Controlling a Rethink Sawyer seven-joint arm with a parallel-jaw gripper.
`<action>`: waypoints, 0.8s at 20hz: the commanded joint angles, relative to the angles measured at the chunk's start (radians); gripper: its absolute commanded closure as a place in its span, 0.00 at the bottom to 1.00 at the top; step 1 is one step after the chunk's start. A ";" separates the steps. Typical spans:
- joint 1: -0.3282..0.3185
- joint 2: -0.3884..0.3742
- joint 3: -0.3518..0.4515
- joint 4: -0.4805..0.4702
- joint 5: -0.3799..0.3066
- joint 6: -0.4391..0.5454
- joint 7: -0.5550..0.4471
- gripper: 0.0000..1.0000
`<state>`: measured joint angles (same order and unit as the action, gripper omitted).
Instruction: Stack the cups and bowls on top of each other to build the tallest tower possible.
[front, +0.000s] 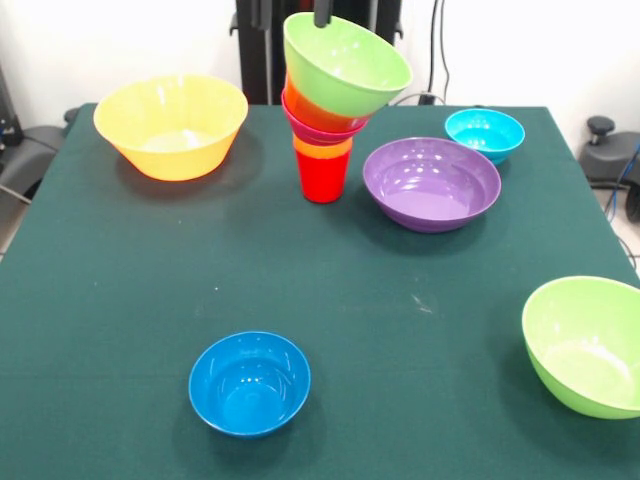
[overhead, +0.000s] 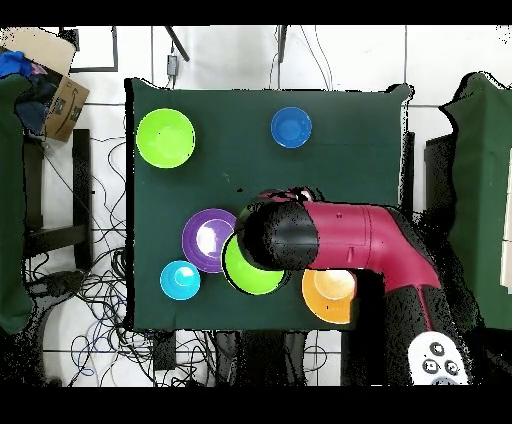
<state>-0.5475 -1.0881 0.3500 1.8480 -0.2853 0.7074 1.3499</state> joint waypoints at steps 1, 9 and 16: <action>-0.010 0.000 -0.048 0.105 -0.083 0.058 0.015 0.00; -0.031 -0.023 -0.064 0.187 -0.109 -0.009 0.000 0.00; -0.071 -0.015 -0.052 0.239 -0.114 -0.091 0.004 0.00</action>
<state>-0.5950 -1.1337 0.3050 1.9564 -0.3174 0.7041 1.3499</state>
